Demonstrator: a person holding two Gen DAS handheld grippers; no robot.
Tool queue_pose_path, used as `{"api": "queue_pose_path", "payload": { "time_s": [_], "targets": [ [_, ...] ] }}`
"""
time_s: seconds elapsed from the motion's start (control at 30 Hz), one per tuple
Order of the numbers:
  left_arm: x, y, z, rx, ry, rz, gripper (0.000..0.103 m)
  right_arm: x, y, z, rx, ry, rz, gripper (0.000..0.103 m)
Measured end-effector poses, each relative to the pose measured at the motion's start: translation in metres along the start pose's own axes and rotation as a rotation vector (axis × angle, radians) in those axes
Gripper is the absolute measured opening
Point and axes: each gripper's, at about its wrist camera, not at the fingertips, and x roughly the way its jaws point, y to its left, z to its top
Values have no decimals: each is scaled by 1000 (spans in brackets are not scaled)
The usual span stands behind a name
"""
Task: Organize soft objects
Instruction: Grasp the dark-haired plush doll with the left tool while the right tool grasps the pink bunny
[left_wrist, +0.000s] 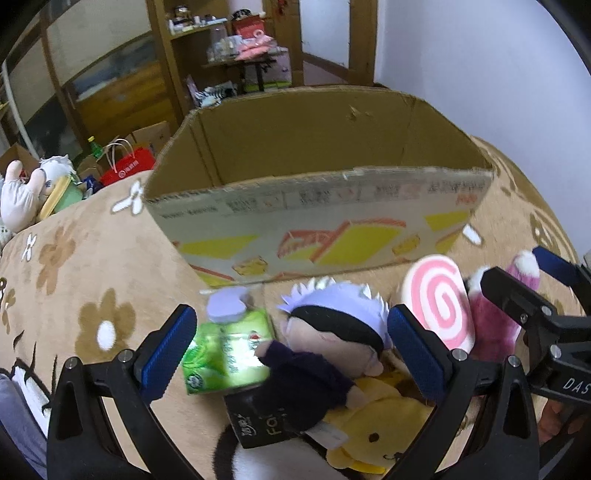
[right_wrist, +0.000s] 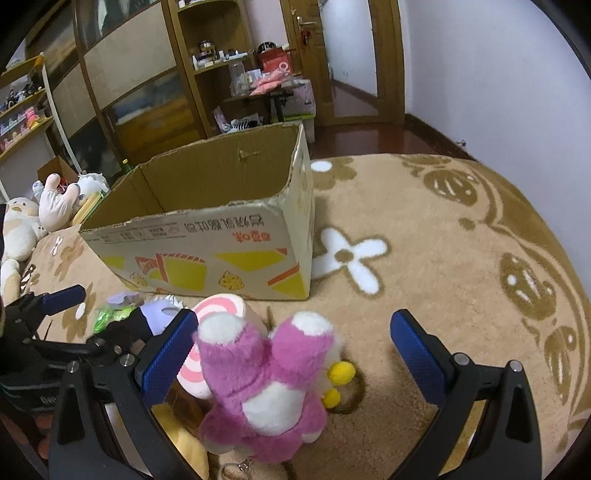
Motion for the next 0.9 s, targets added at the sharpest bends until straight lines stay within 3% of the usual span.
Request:
{"api": "queue_pose_path", "payload": {
  "time_s": [0.07, 0.17, 0.27, 0.43, 0.6, 0.9],
  "targets": [
    [5, -2, -1, 5, 11, -3, 102, 1, 0, -2, 0, 12, 2, 103],
    [12, -3, -4, 7, 38, -26, 102, 8, -1, -4, 7, 52, 5, 91],
    [16, -9, -7, 29, 51, -33, 100, 12, -4, -5, 28, 80, 21, 85],
    [20, -17, -11, 84, 45, -44, 85, 9, -5, -6, 43, 78, 47, 76],
    [25, -16, -15, 68, 86, -108, 70, 13, -3, -7, 44, 99, 81, 60],
    [24, -13, -19, 24, 89, -145, 66, 12, -1, -8, 40, 101, 81, 57]
  ]
}}
